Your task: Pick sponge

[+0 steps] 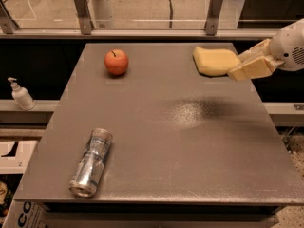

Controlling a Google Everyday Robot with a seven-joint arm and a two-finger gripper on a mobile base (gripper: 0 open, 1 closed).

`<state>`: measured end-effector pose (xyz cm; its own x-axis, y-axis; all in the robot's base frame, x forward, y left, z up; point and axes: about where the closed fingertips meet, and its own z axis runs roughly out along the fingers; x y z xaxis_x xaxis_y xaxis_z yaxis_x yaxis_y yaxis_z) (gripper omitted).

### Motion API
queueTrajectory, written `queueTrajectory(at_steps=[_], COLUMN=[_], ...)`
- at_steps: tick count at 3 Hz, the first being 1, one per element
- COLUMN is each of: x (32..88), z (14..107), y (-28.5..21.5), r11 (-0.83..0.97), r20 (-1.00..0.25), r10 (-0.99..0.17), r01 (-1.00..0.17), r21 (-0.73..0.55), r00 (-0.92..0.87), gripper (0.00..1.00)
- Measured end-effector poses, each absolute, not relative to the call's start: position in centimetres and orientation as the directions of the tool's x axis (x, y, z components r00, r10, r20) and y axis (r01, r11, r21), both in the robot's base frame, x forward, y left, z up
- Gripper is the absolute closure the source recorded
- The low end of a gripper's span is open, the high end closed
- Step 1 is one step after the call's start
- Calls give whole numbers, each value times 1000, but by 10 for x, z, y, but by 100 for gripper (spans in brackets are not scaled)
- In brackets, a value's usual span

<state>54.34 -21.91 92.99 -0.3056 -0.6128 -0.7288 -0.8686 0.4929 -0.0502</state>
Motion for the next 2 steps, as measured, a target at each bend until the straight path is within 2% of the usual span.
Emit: queueTrajectory(at_steps=[2], x=[539], z=[952], y=[-213], r11=[480], r20=[-758], r10=[-587], r01=[-876], r21=[-44], r00=[-284], gripper=[100])
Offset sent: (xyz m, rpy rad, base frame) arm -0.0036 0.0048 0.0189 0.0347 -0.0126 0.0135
